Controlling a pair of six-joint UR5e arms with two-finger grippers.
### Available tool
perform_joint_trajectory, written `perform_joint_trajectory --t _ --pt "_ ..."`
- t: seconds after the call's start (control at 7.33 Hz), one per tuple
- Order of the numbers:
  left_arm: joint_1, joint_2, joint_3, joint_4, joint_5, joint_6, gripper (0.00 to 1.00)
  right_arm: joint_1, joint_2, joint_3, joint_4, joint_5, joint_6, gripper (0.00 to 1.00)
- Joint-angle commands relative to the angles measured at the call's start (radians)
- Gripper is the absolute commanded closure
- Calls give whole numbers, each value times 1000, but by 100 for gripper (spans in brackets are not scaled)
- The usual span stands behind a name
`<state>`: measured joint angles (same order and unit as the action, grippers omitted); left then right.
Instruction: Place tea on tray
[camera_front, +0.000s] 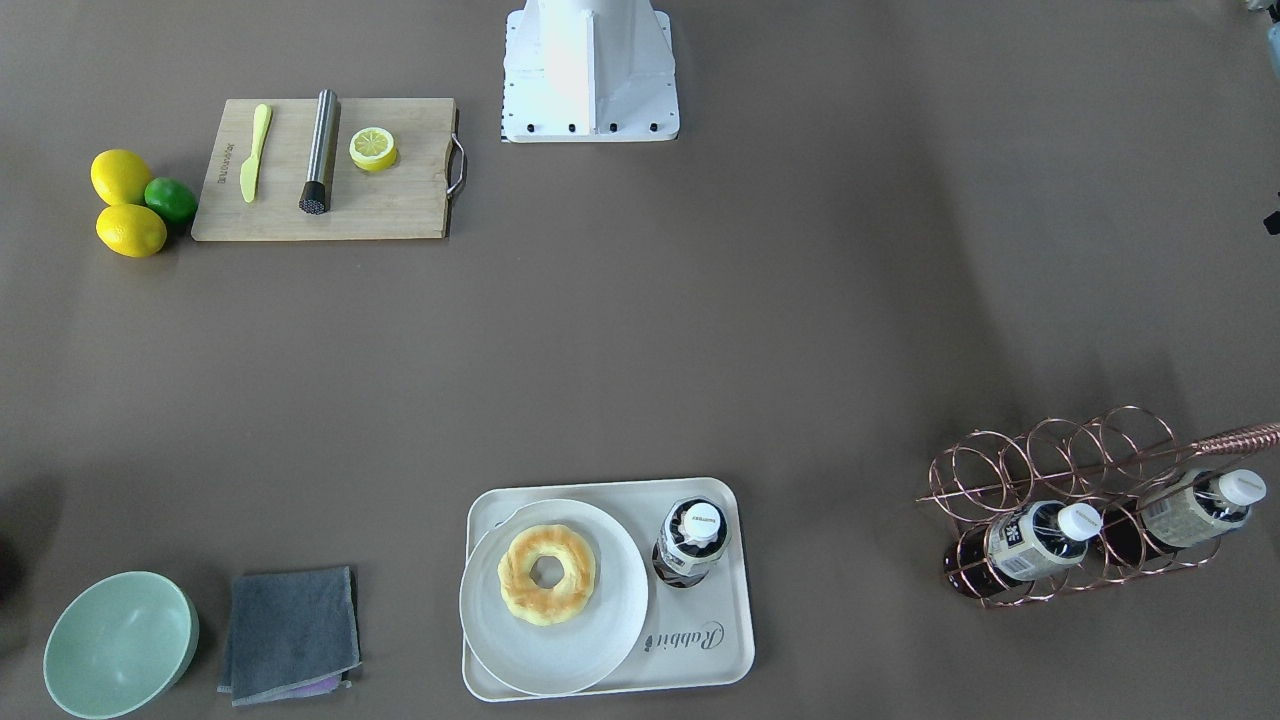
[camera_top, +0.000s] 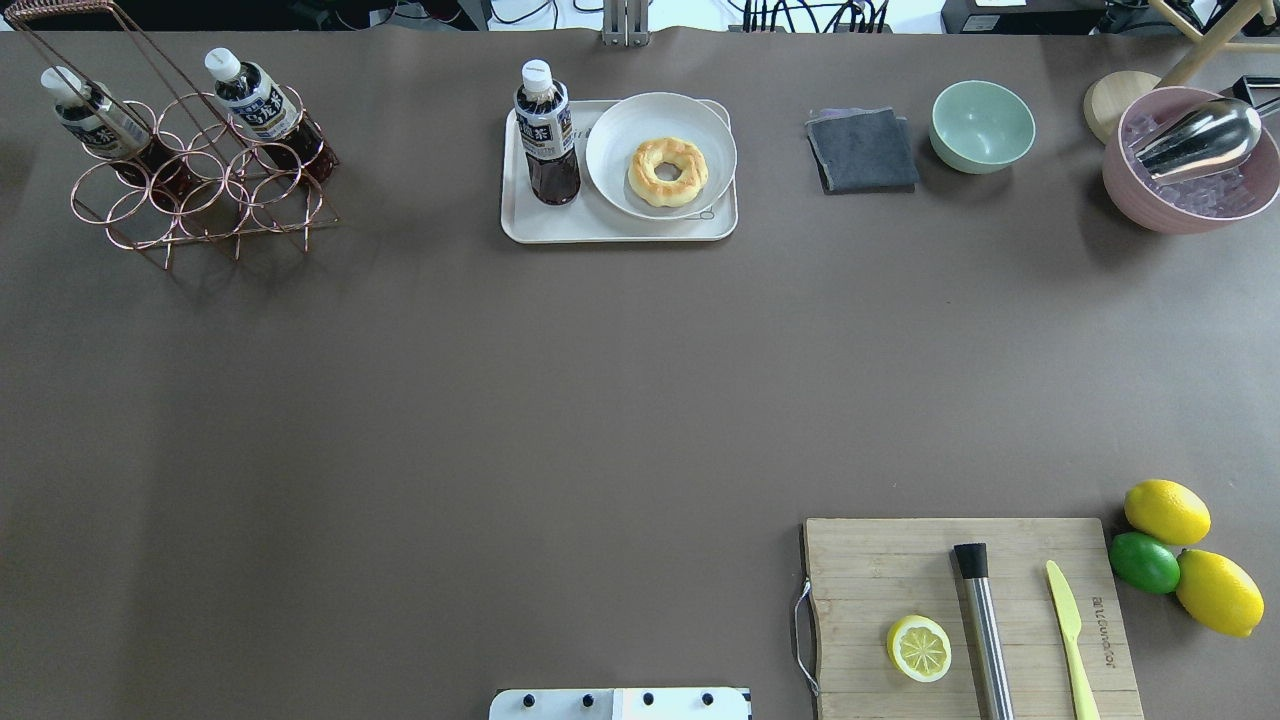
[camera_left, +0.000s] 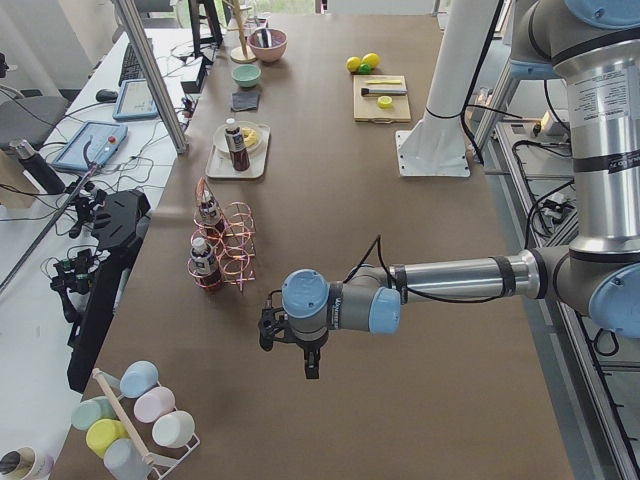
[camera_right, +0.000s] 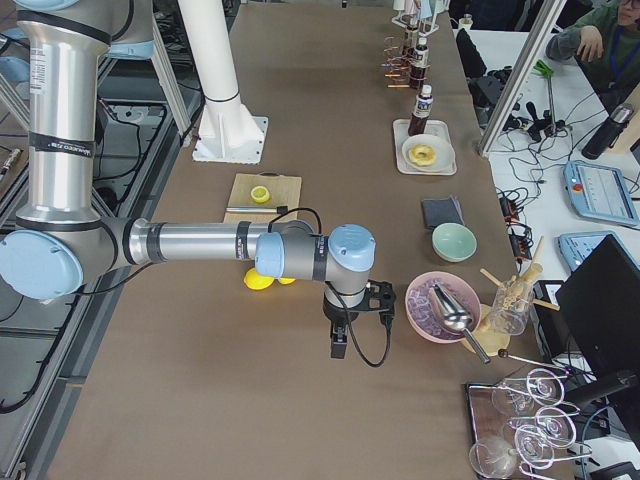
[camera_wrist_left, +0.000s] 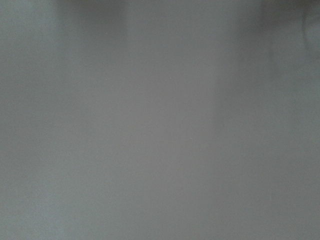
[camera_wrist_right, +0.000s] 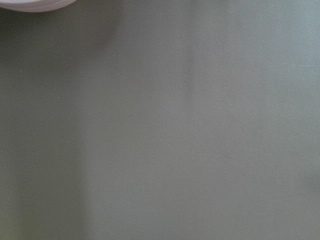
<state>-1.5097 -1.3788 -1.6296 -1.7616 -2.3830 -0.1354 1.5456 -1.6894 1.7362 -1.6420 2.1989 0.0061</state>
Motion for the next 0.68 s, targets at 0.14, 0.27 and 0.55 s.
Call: perform_joint_trajectory --t 0.14,0.27,0.55 --pt "0 -6 17 2 57 -1 1 1 -12 -6 1 2 -3 0" --pt "-1 -11 17 2 57 -1 1 -1 -13 -6 1 16 -3 0" --pt "-1 -11 17 2 57 -1 1 1 -12 -4 2 18 -3 0"
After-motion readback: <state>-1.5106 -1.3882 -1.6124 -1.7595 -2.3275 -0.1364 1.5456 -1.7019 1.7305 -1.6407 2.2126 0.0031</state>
